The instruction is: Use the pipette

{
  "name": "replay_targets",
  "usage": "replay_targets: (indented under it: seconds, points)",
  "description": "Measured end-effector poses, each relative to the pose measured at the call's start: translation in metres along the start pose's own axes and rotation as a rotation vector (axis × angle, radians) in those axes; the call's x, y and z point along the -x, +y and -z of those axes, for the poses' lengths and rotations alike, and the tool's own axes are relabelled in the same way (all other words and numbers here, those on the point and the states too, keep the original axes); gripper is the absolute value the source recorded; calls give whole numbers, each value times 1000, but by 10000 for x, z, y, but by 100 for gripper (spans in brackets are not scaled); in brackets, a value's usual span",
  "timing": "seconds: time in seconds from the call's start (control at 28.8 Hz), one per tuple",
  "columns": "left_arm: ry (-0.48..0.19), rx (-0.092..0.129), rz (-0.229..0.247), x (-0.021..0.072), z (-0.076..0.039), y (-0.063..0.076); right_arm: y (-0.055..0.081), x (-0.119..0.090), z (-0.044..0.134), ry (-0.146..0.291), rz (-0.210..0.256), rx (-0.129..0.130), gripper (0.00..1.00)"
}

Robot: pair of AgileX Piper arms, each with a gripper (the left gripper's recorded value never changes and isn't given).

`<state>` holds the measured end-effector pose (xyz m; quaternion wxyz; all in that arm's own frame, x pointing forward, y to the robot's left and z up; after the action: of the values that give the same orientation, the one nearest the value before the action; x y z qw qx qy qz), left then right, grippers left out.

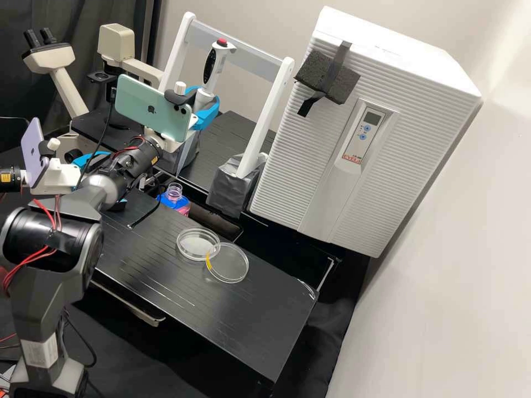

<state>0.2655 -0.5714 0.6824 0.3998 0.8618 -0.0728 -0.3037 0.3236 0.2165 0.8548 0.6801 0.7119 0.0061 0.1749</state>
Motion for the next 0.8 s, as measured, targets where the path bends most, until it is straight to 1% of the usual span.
replay_targets:
  seconds: [0.28, 0.38, 0.59, 0.8]
  points:
    - [4, 0, -7, 3, 15, 5, -133, 9, -112, -29, 36, 19, 0]
    - [4, 0, -7, 3, 15, 5, -157, 5, -140, -36, 42, 24, 0]
    - [4, 0, -7, 3, 15, 5, -222, 63, -225, -58, 67, 39, 0]
    - [4, 0, -7, 3, 15, 5, -307, 107, -334, -68, 42, 64, 0]
